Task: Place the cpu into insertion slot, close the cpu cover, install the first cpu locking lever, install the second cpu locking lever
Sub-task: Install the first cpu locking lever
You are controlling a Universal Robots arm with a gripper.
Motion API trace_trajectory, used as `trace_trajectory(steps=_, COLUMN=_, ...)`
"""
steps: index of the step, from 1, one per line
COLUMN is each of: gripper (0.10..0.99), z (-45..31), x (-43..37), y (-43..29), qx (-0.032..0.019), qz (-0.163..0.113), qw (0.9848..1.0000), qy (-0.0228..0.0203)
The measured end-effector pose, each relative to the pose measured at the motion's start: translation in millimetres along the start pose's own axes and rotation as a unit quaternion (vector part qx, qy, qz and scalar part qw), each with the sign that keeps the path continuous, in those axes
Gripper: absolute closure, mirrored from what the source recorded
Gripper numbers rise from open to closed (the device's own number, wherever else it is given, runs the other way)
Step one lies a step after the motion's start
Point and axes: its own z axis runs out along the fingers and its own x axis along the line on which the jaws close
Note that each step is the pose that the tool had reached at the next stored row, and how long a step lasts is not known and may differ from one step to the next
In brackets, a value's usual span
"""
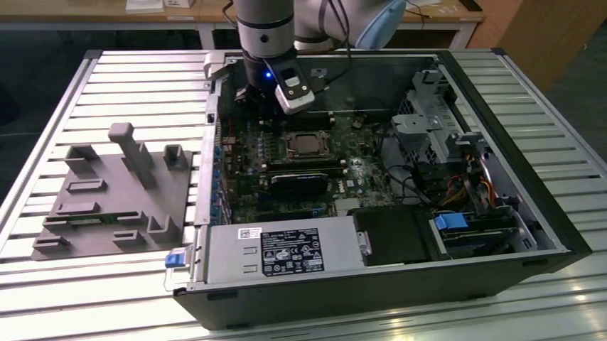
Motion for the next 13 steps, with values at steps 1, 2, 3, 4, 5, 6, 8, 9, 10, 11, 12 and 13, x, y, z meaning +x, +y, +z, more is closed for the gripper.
trace_trajectory(steps=1, gripper=0.984, z=0.0, x=0.3, y=0.0, qx=0.0000, qz=0.000, qw=1.0000, qy=0.0000)
trace_trajectory(steps=2, gripper=0.984, z=-0.3, x=0.3, y=-0.1, qx=0.0000, qz=0.000, qw=1.0000, qy=0.0000)
trace_trajectory(steps=3, gripper=0.984, z=-0.8, x=0.3, y=-0.1, qx=0.0001, qz=0.000, qw=1.0000, qy=0.0001)
trace_trajectory(steps=4, gripper=0.984, z=-1.7, x=0.2, y=0.0, qx=0.0000, qz=0.000, qw=1.0000, qy=0.0000)
trace_trajectory(steps=5, gripper=0.984, z=-2.7, x=0.1, y=0.0, qx=0.0000, qz=0.000, qw=1.0000, qy=0.0000)
trace_trajectory(steps=6, gripper=0.984, z=-3.9, x=0.0, y=0.1, qx=0.0000, qz=0.000, qw=1.0000, qy=0.0001)
trace_trajectory(steps=8, gripper=0.984, z=-6.4, x=-0.1, y=0.2, qx=-0.0005, qz=0.000, qw=1.0000, qy=0.0001)
trace_trajectory(steps=9, gripper=0.984, z=-7.7, x=-0.2, y=0.2, qx=-0.0009, qz=0.000, qw=1.0000, qy=0.0001)
trace_trajectory(steps=10, gripper=0.984, z=-8.5, x=-0.3, y=0.2, qx=-0.0015, qz=0.000, qw=1.0000, qy=0.0002)
trace_trajectory(steps=11, gripper=0.984, z=-9.1, x=-0.3, y=0.3, qx=-0.0029, qz=0.000, qw=1.0000, qy=0.0003)
trace_trajectory(steps=12, gripper=0.984, z=-9.9, x=-0.3, y=0.3, qx=-0.0041, qz=0.000, qw=1.0000, qy=0.0005)
trace_trajectory(steps=13, gripper=0.984, z=-10.8, x=-0.4, y=0.3, qx=-0.0050, qz=0.000, qw=1.0000, qy=0.0006)
